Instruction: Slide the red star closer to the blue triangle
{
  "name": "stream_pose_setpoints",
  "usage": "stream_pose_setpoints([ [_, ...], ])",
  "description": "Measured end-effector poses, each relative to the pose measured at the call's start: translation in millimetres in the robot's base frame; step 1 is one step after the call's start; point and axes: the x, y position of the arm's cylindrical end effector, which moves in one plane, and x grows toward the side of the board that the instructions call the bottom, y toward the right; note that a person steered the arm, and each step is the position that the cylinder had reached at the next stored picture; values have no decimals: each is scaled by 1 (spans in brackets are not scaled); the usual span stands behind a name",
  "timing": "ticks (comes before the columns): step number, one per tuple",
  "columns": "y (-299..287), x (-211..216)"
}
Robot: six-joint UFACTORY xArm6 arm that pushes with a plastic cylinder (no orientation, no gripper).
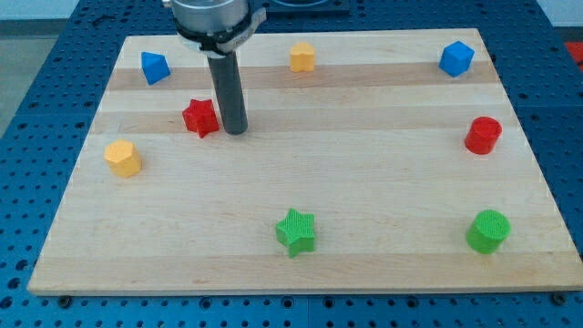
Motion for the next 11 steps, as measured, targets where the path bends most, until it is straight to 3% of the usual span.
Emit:
stream_pose_setpoints([
  [4, -31, -9],
  [11, -101, -105],
])
